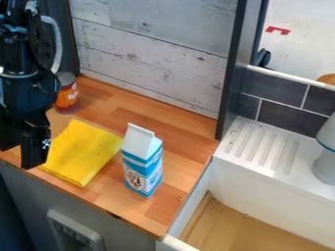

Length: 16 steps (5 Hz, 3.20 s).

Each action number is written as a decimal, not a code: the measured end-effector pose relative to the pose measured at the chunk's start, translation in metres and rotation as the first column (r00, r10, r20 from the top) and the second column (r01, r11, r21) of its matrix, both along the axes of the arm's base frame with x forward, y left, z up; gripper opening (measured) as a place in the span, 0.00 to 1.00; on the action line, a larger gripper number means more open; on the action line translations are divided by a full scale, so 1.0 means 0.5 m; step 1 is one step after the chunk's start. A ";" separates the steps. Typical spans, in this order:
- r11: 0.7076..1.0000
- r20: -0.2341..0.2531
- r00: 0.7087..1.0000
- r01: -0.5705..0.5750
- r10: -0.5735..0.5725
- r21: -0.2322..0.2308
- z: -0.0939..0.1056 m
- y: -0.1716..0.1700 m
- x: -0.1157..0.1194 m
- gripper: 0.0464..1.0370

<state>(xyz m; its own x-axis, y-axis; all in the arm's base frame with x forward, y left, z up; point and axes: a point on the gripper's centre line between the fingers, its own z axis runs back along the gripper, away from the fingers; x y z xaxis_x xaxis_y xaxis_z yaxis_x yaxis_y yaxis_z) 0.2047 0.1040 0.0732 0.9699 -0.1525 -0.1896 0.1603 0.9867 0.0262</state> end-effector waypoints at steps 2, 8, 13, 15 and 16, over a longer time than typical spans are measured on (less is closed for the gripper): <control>1.000 0.067 0.998 -0.018 0.017 0.011 -0.026 0.011 0.044 0.96; 0.992 0.048 0.991 -0.123 0.124 -0.034 -0.145 0.029 0.153 0.96; 0.996 0.179 0.982 -0.040 0.054 -0.081 -0.138 -0.069 0.355 0.96; 0.993 0.178 0.982 -0.052 0.070 -0.108 -0.133 -0.077 0.396 0.96; 0.994 0.124 0.989 -0.070 0.081 -0.087 -0.128 -0.077 0.368 0.96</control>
<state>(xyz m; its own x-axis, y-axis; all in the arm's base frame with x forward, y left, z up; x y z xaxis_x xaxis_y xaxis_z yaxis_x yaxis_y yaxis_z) 0.3887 0.0653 0.0093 0.9946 -0.0882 -0.0540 0.0860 0.9955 -0.0405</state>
